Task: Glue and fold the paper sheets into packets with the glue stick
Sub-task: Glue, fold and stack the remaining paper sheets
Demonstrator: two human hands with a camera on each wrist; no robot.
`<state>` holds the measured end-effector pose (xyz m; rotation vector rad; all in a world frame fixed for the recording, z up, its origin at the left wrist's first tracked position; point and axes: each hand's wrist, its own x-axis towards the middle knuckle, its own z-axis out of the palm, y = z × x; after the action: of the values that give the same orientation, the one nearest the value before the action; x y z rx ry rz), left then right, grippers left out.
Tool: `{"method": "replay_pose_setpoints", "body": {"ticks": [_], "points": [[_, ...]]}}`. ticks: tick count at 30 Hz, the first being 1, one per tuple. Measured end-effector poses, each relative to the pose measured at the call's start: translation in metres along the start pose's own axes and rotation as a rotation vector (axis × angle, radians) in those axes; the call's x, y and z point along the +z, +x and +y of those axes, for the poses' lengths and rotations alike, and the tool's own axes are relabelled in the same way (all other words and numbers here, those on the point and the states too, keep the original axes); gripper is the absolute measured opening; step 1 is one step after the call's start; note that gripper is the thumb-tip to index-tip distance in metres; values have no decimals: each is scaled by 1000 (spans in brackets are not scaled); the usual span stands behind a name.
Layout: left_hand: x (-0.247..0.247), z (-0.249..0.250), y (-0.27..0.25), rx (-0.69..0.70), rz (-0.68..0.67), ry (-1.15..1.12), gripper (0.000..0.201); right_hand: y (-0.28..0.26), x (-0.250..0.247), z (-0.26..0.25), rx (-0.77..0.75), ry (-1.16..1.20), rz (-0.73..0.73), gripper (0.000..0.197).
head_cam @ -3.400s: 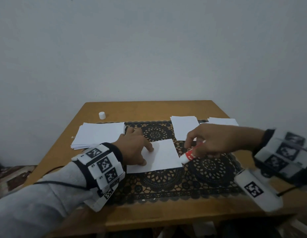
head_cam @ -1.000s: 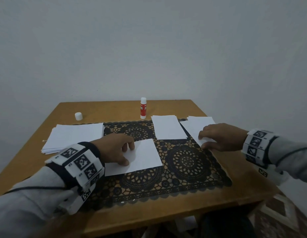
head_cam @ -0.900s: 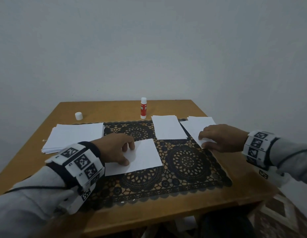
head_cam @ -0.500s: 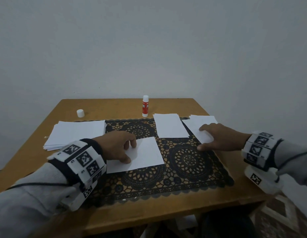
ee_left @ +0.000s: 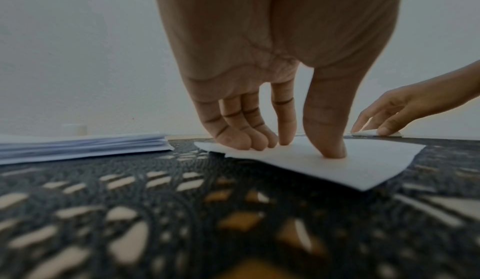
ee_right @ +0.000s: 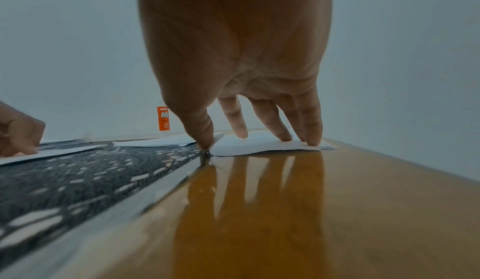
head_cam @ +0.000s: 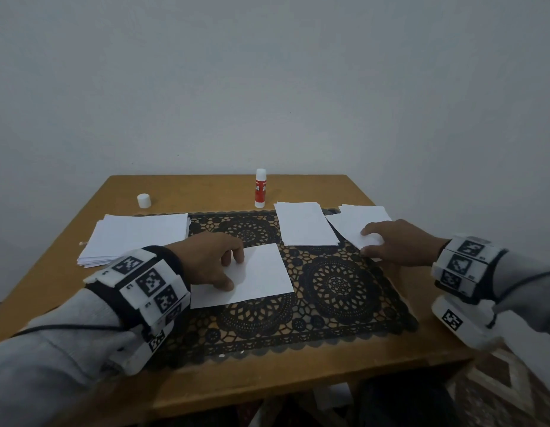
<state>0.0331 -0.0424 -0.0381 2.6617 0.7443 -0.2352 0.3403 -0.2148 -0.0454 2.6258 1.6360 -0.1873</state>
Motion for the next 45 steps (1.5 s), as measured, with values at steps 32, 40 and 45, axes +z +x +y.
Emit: {"method": "replay_pose_setpoints", "body": {"ticks": [32, 40, 45], "points": [[1, -2, 1, 1, 13, -7, 41, 0, 8, -3, -78, 91, -15, 20], [1, -2, 2, -4, 13, -13, 40, -8, -17, 2, -99, 207, 392, 14], [1, -1, 2, 9, 81, -20, 34, -25, -49, -24, -231, 420, 569, 21]]}}
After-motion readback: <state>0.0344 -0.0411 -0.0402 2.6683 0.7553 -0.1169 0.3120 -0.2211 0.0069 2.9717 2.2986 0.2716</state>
